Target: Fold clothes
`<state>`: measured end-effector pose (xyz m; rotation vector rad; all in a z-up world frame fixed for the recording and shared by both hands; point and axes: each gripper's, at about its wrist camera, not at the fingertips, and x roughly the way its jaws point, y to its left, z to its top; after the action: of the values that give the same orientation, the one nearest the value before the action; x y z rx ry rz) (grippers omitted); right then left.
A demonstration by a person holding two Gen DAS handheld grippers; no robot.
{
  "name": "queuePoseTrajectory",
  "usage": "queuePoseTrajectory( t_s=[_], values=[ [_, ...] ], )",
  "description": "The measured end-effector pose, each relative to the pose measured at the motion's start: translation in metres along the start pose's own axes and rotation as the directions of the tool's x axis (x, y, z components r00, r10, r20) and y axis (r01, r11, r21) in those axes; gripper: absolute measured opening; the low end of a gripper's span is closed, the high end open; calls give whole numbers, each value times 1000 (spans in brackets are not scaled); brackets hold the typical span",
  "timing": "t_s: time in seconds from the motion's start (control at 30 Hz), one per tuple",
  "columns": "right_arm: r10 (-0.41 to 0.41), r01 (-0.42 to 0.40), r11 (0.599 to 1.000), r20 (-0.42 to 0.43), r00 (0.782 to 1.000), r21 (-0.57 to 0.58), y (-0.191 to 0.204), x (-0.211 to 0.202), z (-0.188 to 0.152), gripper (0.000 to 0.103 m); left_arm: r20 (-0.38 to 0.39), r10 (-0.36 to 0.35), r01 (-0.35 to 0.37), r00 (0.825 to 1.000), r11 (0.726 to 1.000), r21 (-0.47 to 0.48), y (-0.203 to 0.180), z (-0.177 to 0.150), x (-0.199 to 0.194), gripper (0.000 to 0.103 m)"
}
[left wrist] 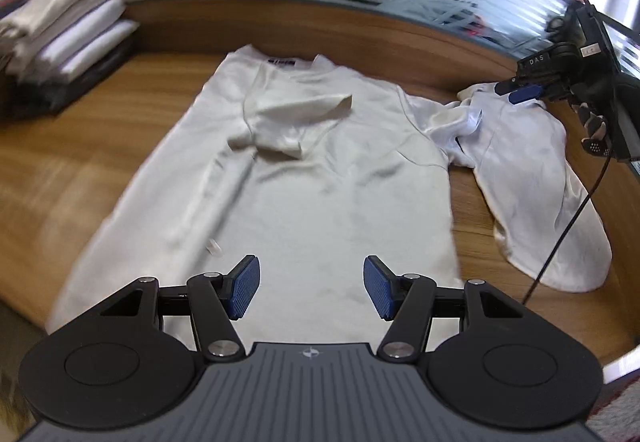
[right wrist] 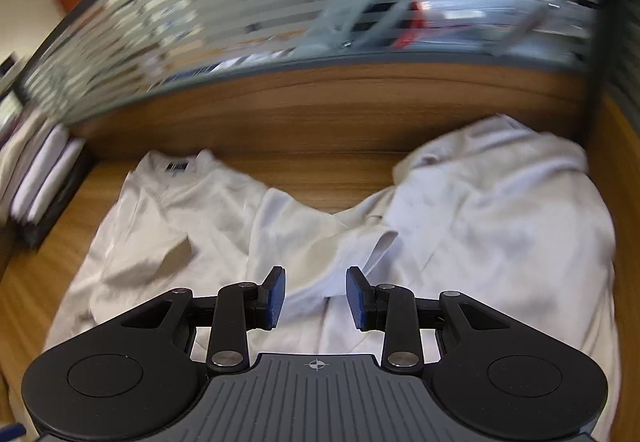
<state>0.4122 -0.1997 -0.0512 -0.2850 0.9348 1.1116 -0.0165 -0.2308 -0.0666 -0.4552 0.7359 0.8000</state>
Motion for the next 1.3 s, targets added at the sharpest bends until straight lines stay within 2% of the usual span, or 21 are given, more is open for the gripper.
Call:
queuePoseTrajectory(
  t_s=[0.2, 0.23, 0.27, 0.43, 0.5, 0.6, 0.7, 0.83, 0.97, 1.1, 1.17, 1.23, 1.27, 1.3],
  values=[
    [43, -46, 998, -66, 997, -49, -35, 15, 21, 37, -42, 27, -31, 999, 994, -102, -48, -29, -13, 64],
    [52, -56, 997, -71, 996, -54, -39, 17, 24, 41, -48, 29, -35, 998, 993, -112, -55, -34, -12, 64],
    [57, -62, 996, -77, 995, -59, -42, 19, 25, 44, -54, 37, -43, 998, 992, -120, -61, -38, -9, 64],
    [79, -88, 993, -105, 991, -78, -56, 28, 32, 44, -77, 65, -76, 995, 986, -150, -91, -56, 11, 63],
    [70, -83, 991, -121, 990, -106, -56, 32, 33, 44, -80, 66, -77, 995, 987, -140, -103, -58, 18, 63],
    [56, -74, 988, -135, 989, -134, -56, 38, 32, 44, -90, 83, -93, 992, 989, -112, -120, -60, 30, 52],
    [72, -90, 987, -139, 988, -131, -55, 42, 31, 44, -108, 89, -97, 990, 993, -74, -134, -61, 40, 47],
    [71, -90, 987, -146, 987, -133, -48, 53, 26, 44, -147, 116, -119, 982, 993, -14, -149, -65, 54, 46],
    [44, -65, 986, -135, 990, -154, -37, 67, 21, 43, -185, 123, -125, 975, 992, -2, -155, -68, 63, 46],
    [5, -16, 996, -123, 992, -89, -41, 84, 23, 43, -182, 135, -135, 974, 991, 17, -160, -66, 66, 47],
    [-4, -2, 999, -122, 992, -48, -45, 92, 24, 43, -179, 143, -142, 973, 990, 18, -159, -64, 67, 41],
    [-3, 0, 1000, -129, 992, -24, -46, 97, 24, 41, -174, 151, -150, 973, 989, 17, -158, -62, 67, 9],
    [0, -1, 1000, -134, 991, -8, -47, 99, 23, 29, -165, 154, -155, 974, 988, 8, -156, -61, 65, 7],
    [11, -9, 1000, -135, 991, 11, -48, 99, 23, 19, -154, 157, -159, 975, 987, -1, -154, -60, 63, 0]
  ],
)
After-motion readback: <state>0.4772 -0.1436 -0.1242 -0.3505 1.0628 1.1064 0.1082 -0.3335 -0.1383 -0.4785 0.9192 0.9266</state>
